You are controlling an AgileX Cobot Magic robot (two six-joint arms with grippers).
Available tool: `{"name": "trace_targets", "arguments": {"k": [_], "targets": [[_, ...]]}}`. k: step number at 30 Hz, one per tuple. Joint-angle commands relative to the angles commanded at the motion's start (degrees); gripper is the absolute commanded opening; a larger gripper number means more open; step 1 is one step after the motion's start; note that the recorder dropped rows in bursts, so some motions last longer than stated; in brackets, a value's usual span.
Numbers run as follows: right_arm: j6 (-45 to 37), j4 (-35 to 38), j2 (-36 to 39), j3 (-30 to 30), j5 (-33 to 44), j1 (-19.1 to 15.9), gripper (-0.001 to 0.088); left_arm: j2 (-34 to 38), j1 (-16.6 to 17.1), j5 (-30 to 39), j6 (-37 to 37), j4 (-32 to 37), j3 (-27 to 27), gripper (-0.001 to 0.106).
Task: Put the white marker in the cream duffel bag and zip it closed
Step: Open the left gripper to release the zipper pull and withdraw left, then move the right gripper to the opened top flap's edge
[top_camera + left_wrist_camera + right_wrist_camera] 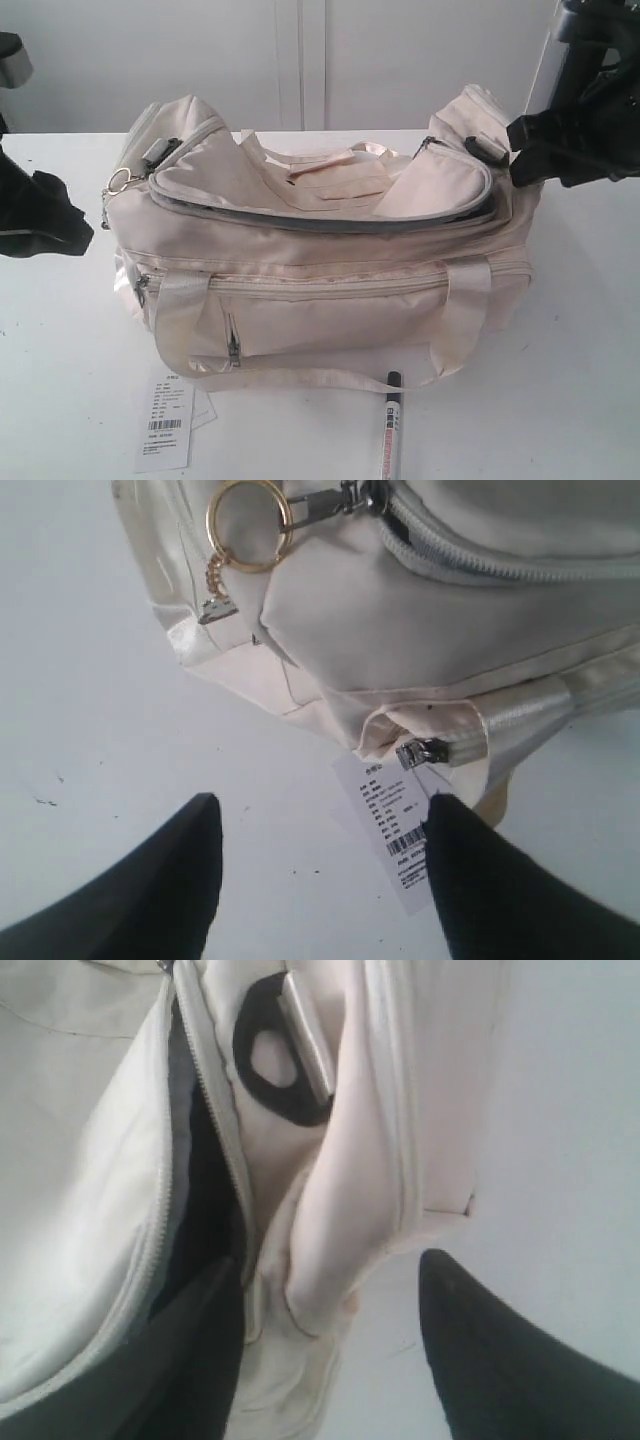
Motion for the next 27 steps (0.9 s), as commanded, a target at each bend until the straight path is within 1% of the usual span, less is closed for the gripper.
{"name": "trace_targets", "arguments": {"k": [2,5,9,11,12,15,18,21,22,24,25,27], "targets": [[0.0,-0.24,-1.21,0.0,1.29,0.0,0.051,0.63,1.84,0.28,-0.6,-2.47,0.33,0.062],[-2.4,0.85,-3.58,0.0,2.24,0.0,0.051,1.07,5.56,-0.37,-0.21,-10.78,0.33,0.061],[-9.27,8.61,-6.58,0.0,3.04,0.11,0.0509,1.21,10.13,-1.4,2.77,-24.75,0.36,0.061],[-15.18,14.24,-7.56,0.0,4.25,1.29,0.0508,1.5,11.35,-1.3,2.77,-28.6,0.63,0.061],[-17.82,15.94,-7.79,0.0,4.68,1.97,0.0508,1.6,11.81,-1.54,2.77,-29.86,1.2,0.061],[-21.96,17.55,-8.03,0.21,5.54,5.26,0.0508,1.6,11.97,-4.32,0.94,-31.66,4.35,0.061],[-26.34,18.21,-7.93,0.21,6.07,8.51,0.0508,1.6,11.97,-8.52,0.87,-34.21,8.12,0.061],[-34.48,20.19,-7.93,0.21,6.07,11.95,0.051,1.6,11.97,-12.74,2.97,-37.25,10.75,0.061],[-37.99,21.22,-7.79,0.21,5.88,13.39,0.051,1.62,11.97,-14.01,4.05,-38.51,11.32,0.061],[-42.32,22.45,-7.65,0.21,4.83,15.55,0.051,1.62,11.97,-15.94,4.65,-40.33,11.93,0.061],[-43.67,22.93,-7.5,0.21,3.77,16.68,0.051,1.62,11.97,-16.92,5.34,-41.21,12.08,0.061],[-43.79,23.08,-7.16,0.21,0.81,18.67,0.051,1.72,11.97,-18.19,8.0,-41.75,12.08,0.061]]}}
